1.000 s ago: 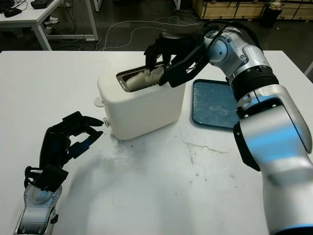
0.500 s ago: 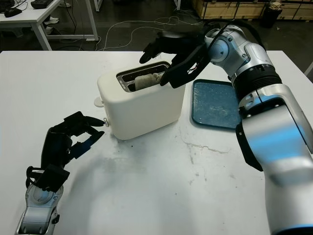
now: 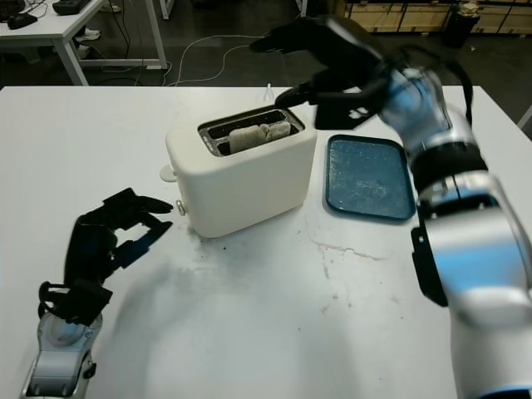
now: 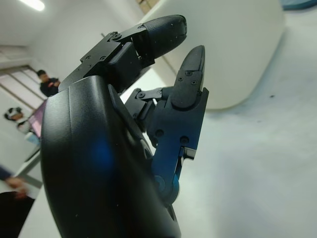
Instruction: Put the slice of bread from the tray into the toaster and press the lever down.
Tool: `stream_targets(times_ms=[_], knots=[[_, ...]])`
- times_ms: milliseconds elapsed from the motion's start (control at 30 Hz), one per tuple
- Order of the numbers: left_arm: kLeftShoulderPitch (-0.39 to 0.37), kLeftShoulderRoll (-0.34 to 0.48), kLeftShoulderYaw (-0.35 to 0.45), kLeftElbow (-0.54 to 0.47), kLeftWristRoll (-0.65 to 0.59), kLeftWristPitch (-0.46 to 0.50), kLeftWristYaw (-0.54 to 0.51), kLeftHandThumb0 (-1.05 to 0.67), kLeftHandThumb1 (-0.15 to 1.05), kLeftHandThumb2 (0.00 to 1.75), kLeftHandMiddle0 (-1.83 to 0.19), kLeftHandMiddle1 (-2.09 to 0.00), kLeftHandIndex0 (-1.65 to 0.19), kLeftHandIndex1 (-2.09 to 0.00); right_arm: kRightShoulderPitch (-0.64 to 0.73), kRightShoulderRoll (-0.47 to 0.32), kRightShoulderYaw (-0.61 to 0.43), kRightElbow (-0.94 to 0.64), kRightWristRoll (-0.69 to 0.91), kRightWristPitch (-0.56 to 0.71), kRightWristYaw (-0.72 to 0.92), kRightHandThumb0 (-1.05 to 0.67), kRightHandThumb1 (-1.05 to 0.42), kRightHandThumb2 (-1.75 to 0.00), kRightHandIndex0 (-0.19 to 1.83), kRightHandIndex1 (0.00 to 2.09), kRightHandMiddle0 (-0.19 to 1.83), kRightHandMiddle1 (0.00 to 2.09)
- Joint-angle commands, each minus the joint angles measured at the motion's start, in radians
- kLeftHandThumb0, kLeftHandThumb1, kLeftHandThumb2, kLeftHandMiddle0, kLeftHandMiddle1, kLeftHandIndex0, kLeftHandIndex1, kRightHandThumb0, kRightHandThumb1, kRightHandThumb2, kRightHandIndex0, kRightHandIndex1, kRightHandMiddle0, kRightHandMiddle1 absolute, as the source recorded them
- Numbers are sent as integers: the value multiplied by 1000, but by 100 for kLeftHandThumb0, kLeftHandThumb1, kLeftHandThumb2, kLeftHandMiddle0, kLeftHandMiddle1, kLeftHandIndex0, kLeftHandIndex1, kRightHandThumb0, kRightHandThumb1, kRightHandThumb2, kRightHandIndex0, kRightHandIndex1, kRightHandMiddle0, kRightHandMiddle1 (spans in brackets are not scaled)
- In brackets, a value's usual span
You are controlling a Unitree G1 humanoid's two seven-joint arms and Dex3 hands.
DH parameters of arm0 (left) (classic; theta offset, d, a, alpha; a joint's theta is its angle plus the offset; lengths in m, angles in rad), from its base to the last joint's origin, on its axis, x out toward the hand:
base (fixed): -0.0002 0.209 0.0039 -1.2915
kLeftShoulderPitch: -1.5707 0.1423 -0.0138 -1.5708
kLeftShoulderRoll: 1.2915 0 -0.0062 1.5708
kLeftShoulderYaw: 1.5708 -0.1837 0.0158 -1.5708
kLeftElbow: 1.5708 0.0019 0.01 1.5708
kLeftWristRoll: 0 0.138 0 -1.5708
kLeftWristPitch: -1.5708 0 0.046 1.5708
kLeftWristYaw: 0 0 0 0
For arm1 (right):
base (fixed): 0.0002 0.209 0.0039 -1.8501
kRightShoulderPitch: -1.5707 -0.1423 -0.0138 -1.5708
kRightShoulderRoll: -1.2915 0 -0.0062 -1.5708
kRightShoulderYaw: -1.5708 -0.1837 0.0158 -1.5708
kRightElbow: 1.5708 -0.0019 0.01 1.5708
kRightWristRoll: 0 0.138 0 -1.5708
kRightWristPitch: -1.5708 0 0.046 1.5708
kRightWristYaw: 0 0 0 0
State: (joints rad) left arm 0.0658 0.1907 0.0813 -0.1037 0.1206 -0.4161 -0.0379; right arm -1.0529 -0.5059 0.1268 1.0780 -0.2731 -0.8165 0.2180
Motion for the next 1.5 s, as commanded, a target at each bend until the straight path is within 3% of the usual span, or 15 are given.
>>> stream_targets(times_ms=[0, 100, 300, 500, 733, 1033, 1200, 1467], knots=[[-24, 22, 19, -10, 5, -20, 3, -23, 91, 1, -72, -125, -75, -88, 85, 8, -57, -43, 97, -6, 37, -56, -87, 0, 76, 48, 85, 6], [-45, 50, 43, -17, 4, -11, -2, -24, 91, 1, -73, -123, -75, -88, 262, 33, -137, -169, 264, 36, 119, -52, -89, 0, 87, 49, 95, 8], [-85, 88, 65, -22, 27, -14, 2, -24, 90, 0, -78, -117, -78, -81, 594, 107, -195, -475, 435, 165, 171, -47, -90, 0, 93, 38, 96, 2], [-116, 110, 74, -13, 14, -9, -7, -23, 90, 0, -77, -116, -80, -76, 797, 276, -234, -634, 479, 237, 55, -45, -90, 0, 110, 28, 104, 2], [-161, 176, 95, 5, 16, -28, -32, -26, 88, 0, -75, -111, -83, -70, 854, 360, -245, -677, 451, 254, -19, -44, -90, 0, 122, 28, 112, 4], [-301, 365, 109, 43, 88, -31, -102, -25, 85, 0, -88, -98, -98, -45, 884, 387, -198, -759, 410, 349, -27, -44, -88, 0, 117, 23, 111, 1], [-410, 481, 60, 124, 134, -52, -196, -23, 82, 0, -99, -95, -111, -30, 887, 387, -195, -779, 396, 388, -33, -44, -87, 0, 118, 22, 111, 1], [-549, 563, -56, 257, 231, -96, -281, -29, 81, 0, -112, -85, -120, -15, 887, 382, -196, -777, 389, 397, -22, -44, -87, 0, 117, 21, 111, 0]])
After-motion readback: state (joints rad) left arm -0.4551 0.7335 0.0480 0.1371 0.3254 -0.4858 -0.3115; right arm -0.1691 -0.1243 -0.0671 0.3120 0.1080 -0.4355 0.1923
